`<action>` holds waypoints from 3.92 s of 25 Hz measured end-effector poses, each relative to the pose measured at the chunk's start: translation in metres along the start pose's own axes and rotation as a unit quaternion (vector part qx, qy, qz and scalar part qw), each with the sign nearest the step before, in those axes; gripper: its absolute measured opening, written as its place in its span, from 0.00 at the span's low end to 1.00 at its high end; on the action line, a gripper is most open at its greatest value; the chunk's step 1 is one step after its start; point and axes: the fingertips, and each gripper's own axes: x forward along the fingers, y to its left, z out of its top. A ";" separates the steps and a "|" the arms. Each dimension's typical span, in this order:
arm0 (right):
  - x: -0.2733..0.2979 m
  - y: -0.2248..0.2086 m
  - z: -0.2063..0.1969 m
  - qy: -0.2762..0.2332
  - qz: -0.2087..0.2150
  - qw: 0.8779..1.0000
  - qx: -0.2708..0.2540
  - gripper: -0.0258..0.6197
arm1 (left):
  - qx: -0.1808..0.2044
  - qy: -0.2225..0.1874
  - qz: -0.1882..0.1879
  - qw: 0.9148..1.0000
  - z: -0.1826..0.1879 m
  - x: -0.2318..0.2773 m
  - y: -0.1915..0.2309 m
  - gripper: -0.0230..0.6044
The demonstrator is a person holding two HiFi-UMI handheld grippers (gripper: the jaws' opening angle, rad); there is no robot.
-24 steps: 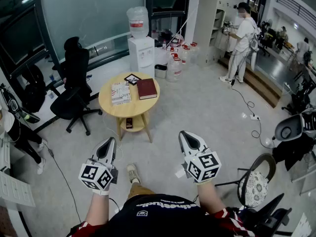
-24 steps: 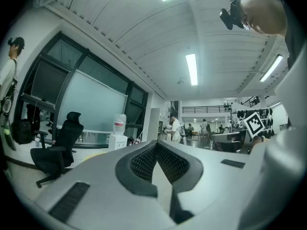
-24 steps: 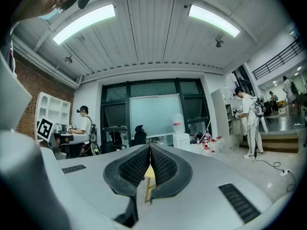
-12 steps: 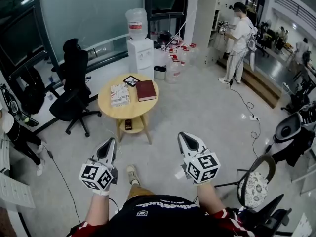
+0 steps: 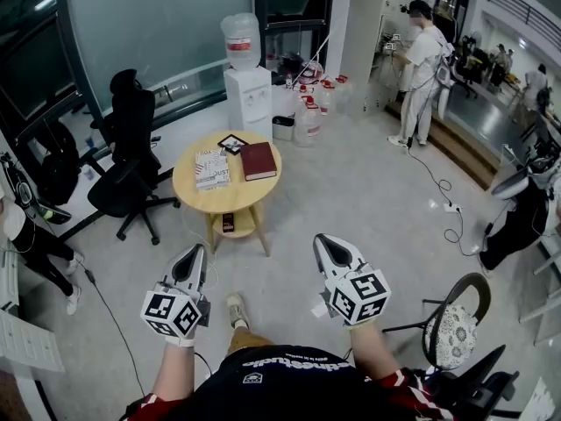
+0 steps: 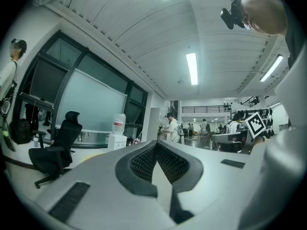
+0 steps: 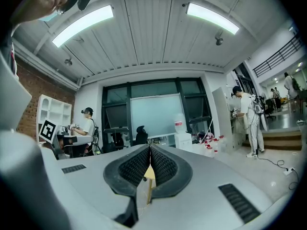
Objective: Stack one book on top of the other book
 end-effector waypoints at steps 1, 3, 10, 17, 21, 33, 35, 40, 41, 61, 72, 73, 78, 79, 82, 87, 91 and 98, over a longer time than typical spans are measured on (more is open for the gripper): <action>0.001 0.000 0.000 0.002 0.001 1.000 0.000 0.09 | -0.001 0.000 0.000 1.000 0.000 0.001 0.001 0.06; 0.003 -0.001 -0.001 0.004 0.001 1.000 0.002 0.09 | -0.001 0.000 -0.001 1.000 0.000 0.003 0.001 0.06; 0.013 -0.006 -0.001 0.008 0.004 1.000 0.005 0.09 | -0.004 -0.001 0.001 1.000 -0.002 0.012 0.007 0.06; 0.031 -0.007 0.003 0.007 0.010 1.000 0.005 0.09 | -0.004 -0.002 0.004 1.000 0.001 0.022 0.020 0.06; 0.042 -0.009 0.005 0.004 0.015 1.000 0.008 0.09 | -0.004 0.000 0.008 1.000 0.000 0.029 0.028 0.06; 0.091 -0.016 0.009 0.003 0.025 1.000 0.001 0.09 | -0.014 -0.001 0.022 1.000 -0.005 0.058 0.069 0.06; 0.102 -0.021 0.012 0.004 0.026 1.000 0.000 0.09 | -0.016 -0.002 0.024 1.000 -0.005 0.066 0.076 0.06; 0.137 -0.024 0.020 0.008 0.033 0.999 -0.003 0.09 | -0.023 -0.003 0.035 0.999 -0.002 0.084 0.104 0.06; 0.145 -0.025 0.021 0.009 0.033 0.999 -0.004 0.09 | -0.024 -0.002 0.037 0.999 -0.002 0.088 0.111 0.06; 0.304 -0.061 0.056 0.019 0.012 1.000 -0.007 0.09 | -0.027 0.002 0.025 0.999 0.025 0.206 0.233 0.06; 0.393 -0.065 0.072 0.013 -0.008 1.000 -0.014 0.09 | -0.027 0.000 0.001 1.000 0.040 0.271 0.309 0.06; 0.399 -0.066 0.072 0.014 -0.012 1.000 -0.015 0.09 | -0.027 0.001 -0.001 1.000 0.040 0.276 0.315 0.06; 0.425 -0.068 0.070 0.017 -0.026 0.999 -0.010 0.09 | -0.031 0.007 -0.013 0.999 0.036 0.295 0.339 0.06; 0.429 -0.068 0.070 0.018 -0.027 0.999 -0.010 0.09 | -0.032 0.008 -0.015 0.999 0.035 0.298 0.344 0.06; 0.441 -0.066 0.067 0.021 -0.031 0.999 -0.012 0.09 | -0.035 0.011 -0.021 0.999 0.031 0.305 0.355 0.06; 0.457 -0.060 0.066 0.024 -0.036 0.999 -0.015 0.09 | -0.042 0.010 -0.025 0.999 0.027 0.310 0.374 0.06; 0.460 -0.056 0.061 0.029 -0.040 0.999 -0.020 0.09 | -0.049 0.009 -0.026 0.998 0.020 0.310 0.384 0.06; 0.453 -0.066 0.056 0.037 -0.054 0.998 -0.021 0.09 | -0.060 0.019 -0.037 0.997 0.006 0.317 0.376 0.06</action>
